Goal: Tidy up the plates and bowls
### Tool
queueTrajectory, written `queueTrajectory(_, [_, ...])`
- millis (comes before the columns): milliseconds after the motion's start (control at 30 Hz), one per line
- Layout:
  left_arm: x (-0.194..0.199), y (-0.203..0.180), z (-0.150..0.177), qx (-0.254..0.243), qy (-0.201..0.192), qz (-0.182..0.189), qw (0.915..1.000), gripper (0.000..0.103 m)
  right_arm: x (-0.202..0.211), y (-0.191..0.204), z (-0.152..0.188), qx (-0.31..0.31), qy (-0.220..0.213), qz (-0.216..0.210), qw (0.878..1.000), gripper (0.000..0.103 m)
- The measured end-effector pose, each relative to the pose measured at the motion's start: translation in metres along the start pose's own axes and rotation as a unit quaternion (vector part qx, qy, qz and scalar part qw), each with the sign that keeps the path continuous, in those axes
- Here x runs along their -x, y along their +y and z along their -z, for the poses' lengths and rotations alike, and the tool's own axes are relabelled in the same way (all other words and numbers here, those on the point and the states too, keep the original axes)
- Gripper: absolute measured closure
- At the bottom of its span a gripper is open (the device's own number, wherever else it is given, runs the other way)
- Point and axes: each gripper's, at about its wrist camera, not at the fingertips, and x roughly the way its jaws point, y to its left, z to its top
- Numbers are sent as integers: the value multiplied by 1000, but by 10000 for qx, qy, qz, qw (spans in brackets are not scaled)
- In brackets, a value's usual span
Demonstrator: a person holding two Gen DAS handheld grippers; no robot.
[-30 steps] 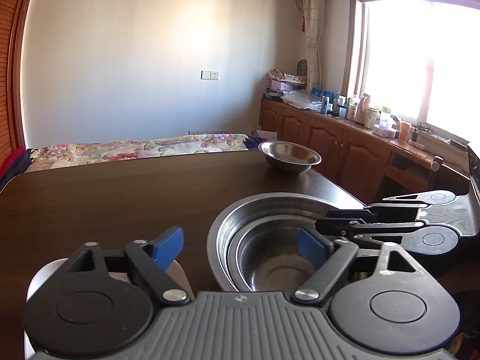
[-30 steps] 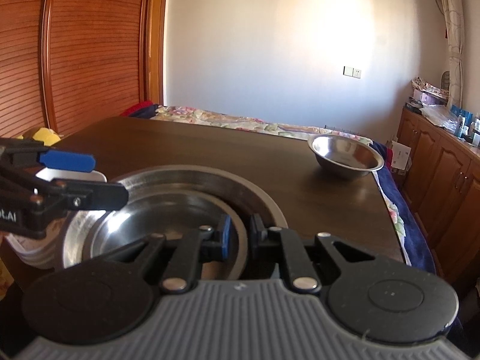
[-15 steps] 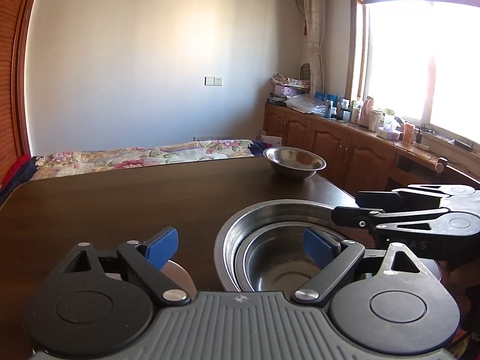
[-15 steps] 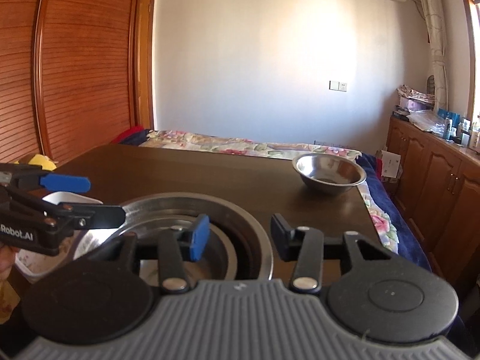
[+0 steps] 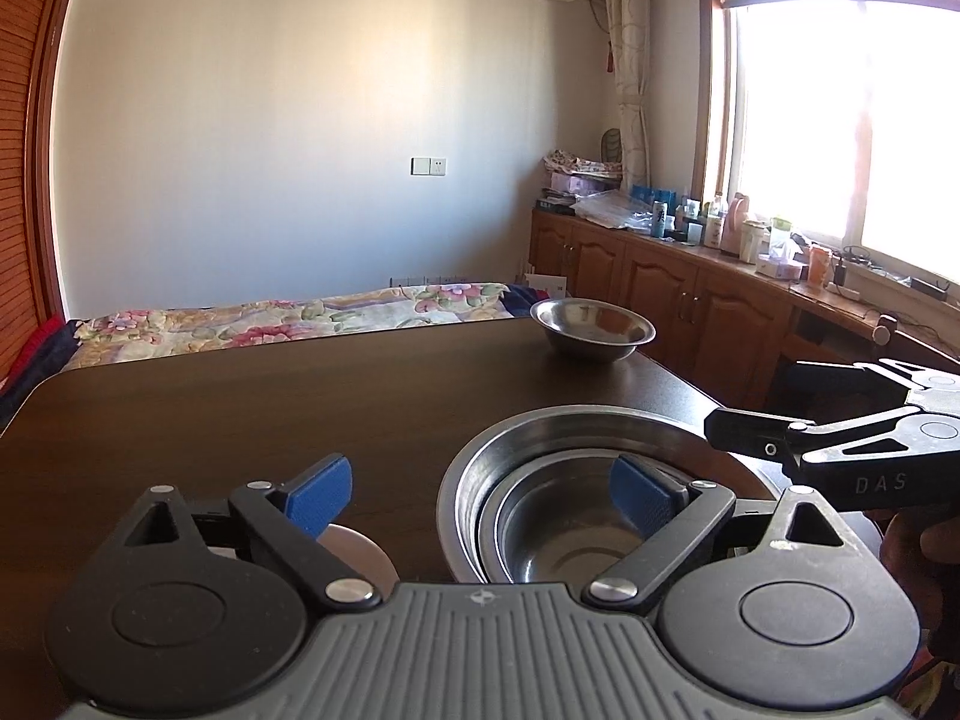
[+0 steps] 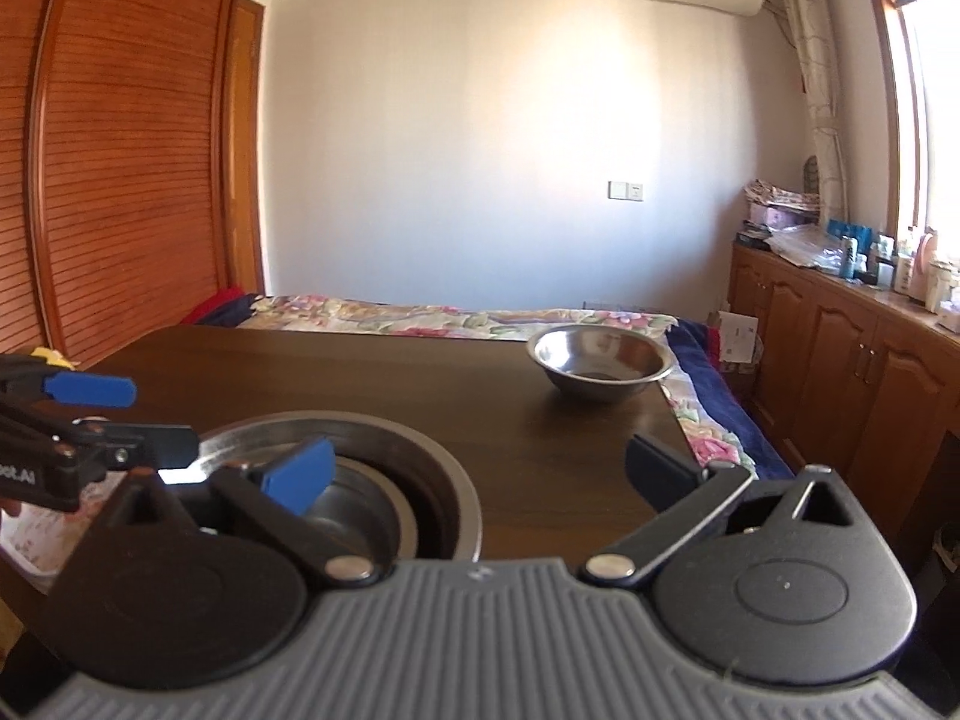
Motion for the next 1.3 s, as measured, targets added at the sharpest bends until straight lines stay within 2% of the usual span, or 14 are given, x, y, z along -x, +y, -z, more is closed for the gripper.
queueTrajectory(200, [-1,1,-6,-79,-15,17,10000,6,-6,-10,-3,-30,24,185,9998,0])
queueTrajectory(633, [-26,4,-48,-232,-54,53,9997,6,-19,-39,-18,201,-90,349,9991,0])
queueTrajectory(1100, [-70,-6,-80,-369,185,221,9989,6,-51,-70,-35,287,-60,200,9994,0])
queueTrajectory(1200, [-83,-8,-88,-491,243,202,9983,6,-58,-75,-39,300,-69,165,9994,3])
queueTrajectory(1267, [-91,-9,-93,-601,257,166,9977,6,-65,-80,-42,303,-45,107,9995,13])
queueTrajectory(1300, [-95,-9,-95,-636,272,155,9975,6,-68,-81,-43,292,-22,76,9995,14])
